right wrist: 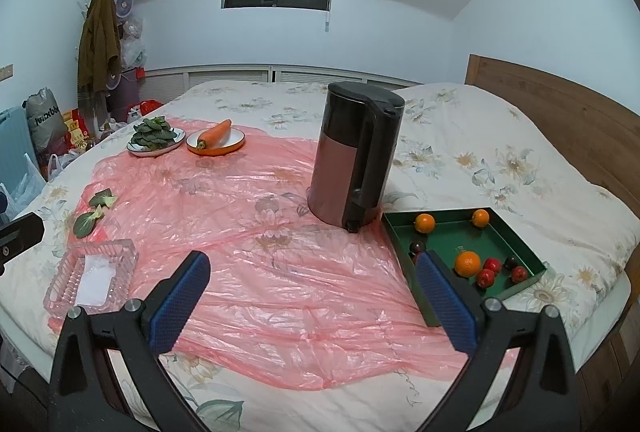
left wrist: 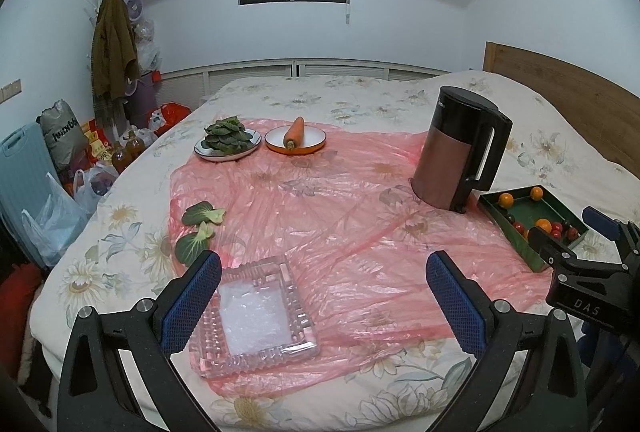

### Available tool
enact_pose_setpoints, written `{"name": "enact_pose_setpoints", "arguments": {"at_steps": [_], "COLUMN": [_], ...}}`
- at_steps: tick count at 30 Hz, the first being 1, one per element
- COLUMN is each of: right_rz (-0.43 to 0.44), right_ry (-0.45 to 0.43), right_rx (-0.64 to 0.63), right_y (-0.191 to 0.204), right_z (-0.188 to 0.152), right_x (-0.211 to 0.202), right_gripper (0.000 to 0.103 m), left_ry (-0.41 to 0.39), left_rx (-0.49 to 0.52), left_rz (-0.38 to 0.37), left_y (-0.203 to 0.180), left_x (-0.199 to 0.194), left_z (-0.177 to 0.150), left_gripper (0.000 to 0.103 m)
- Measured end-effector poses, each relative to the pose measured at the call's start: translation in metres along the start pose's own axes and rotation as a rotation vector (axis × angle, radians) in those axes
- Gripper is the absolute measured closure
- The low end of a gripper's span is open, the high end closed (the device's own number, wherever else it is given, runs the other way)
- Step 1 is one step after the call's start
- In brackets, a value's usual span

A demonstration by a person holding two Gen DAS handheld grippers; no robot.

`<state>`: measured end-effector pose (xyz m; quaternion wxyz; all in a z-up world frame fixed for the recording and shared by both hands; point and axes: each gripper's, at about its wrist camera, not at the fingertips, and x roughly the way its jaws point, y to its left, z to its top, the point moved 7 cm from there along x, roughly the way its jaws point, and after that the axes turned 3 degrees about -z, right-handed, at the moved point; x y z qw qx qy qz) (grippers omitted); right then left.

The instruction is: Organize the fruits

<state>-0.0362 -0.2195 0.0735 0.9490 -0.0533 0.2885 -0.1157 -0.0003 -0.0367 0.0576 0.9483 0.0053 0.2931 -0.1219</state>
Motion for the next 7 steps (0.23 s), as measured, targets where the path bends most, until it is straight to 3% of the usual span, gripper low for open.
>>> {"name": "enact_pose_setpoints", "arguments": {"at_steps": [7], "right_rz": [-0.002], "right_ry": [0.001], "right_rx": [0.001], "right_y": [-0.0007], "right_z": [-0.0009], "right_x": [0.0012], "right_gripper": [0.0], "left_ry": [0.008], "left_rx": [-0.008], "left_rz": [0.006], "left_y": [0.0037], "left_x": [0.0037], "left_z": [-0.0032], "left_gripper": [0.002]}}
